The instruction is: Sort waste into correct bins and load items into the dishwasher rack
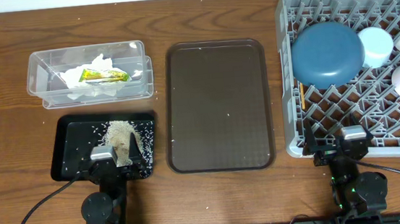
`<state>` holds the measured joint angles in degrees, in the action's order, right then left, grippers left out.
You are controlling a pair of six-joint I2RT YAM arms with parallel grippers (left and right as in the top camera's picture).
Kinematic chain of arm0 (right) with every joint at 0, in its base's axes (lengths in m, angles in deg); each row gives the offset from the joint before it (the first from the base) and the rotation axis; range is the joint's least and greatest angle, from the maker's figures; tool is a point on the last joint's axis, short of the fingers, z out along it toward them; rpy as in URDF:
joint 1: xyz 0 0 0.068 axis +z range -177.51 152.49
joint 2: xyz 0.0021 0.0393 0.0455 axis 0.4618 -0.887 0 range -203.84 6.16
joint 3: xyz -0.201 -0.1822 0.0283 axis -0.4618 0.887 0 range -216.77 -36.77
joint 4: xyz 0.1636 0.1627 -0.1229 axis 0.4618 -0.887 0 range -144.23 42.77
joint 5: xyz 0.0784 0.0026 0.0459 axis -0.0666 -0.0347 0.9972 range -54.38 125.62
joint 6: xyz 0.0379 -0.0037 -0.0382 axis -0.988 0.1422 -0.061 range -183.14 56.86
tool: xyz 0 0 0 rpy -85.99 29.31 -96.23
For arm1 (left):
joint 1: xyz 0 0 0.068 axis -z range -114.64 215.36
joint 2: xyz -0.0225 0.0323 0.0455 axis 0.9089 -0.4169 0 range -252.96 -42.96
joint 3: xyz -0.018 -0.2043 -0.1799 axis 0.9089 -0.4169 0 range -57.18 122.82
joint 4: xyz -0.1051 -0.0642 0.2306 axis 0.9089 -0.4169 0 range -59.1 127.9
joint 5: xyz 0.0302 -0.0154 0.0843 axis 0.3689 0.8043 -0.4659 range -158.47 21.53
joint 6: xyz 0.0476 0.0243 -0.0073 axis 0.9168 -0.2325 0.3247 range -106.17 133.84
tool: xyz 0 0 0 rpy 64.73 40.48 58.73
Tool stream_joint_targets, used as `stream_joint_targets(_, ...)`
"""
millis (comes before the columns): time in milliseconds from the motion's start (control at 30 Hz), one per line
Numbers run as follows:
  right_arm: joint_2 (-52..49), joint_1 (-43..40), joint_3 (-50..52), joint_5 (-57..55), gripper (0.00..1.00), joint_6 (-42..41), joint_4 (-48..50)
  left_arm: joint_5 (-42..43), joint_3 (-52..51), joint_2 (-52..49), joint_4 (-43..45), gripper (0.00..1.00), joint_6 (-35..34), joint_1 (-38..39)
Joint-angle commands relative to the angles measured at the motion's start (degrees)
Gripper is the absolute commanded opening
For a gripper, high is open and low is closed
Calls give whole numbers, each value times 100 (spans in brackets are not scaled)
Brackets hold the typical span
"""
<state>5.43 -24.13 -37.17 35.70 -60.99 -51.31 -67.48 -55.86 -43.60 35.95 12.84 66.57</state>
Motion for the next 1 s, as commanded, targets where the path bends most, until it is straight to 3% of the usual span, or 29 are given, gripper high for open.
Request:
stream_joint_targets(0, 42, -83, 9, 63, 99, 221, -37, -52, -109, 35, -210, 90, 118, -28)
stream_joint_targets(967, 39, -83, 9, 59, 99, 131, -22, -52, -109, 35, -210, 90, 118, -28)
